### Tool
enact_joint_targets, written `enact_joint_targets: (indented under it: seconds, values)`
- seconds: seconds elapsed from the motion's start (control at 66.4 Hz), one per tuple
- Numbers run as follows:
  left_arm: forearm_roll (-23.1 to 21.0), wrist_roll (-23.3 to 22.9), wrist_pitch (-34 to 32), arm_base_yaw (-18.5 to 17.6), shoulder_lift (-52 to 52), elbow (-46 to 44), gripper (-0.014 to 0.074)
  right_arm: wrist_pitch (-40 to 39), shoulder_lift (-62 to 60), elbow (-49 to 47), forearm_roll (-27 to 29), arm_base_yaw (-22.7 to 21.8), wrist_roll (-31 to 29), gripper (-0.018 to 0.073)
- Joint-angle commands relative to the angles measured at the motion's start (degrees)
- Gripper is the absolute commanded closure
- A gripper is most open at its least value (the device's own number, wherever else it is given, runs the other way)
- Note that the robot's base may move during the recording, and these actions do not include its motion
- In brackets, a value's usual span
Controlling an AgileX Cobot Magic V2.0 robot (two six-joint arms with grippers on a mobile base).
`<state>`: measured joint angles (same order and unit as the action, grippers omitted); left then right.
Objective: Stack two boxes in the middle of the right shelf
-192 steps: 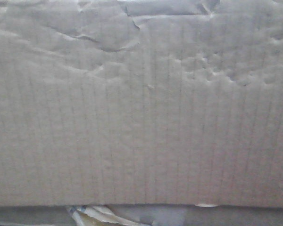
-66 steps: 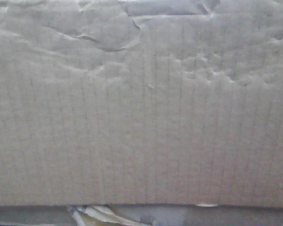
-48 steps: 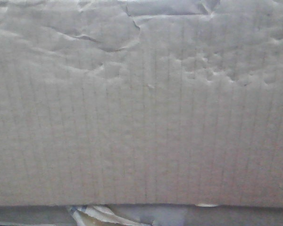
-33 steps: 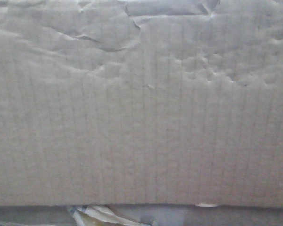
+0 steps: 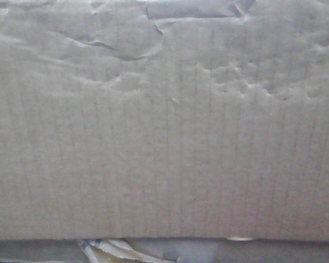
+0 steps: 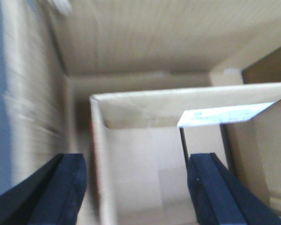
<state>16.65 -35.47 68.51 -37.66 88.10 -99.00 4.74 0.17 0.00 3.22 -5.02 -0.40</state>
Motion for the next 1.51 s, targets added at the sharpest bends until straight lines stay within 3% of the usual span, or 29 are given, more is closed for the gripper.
enact_joint_targets:
  seconds: [0.0, 0.226, 0.677, 1.279, 1.49]
  values:
    - [4.7, 0.9, 1.5, 1.1, -1.9, -2.3, 0.0225, -1.4, -0.2, 0.0, -0.5, 0.2, -0.1, 0.0721]
    - [-1.3, 3.8, 1.5, 6.3, -4.0, 3.6, 0.0225, -1.4, -0.2, 0.0, -0.5, 0.2, -0.1, 0.0721]
    - [-6.7, 3.8, 1.5, 8.2, -4.1, 20.7, 0.0225, -1.4, -0.2, 0.0, -0.5, 0.2, -0.1, 0.0721]
    - [-9.7, 3.8, 1.5, 8.8, -4.1, 21.3, 0.0225, -1.4, -0.2, 0.0, -0.5, 0.2, -0.1, 0.0721]
    - [-9.6, 3.8, 1.5, 8.8, -4.1, 21.3, 0.0225, -7.5, -0.2, -3.1, 0.1, 0.4, -0.1, 0.0721]
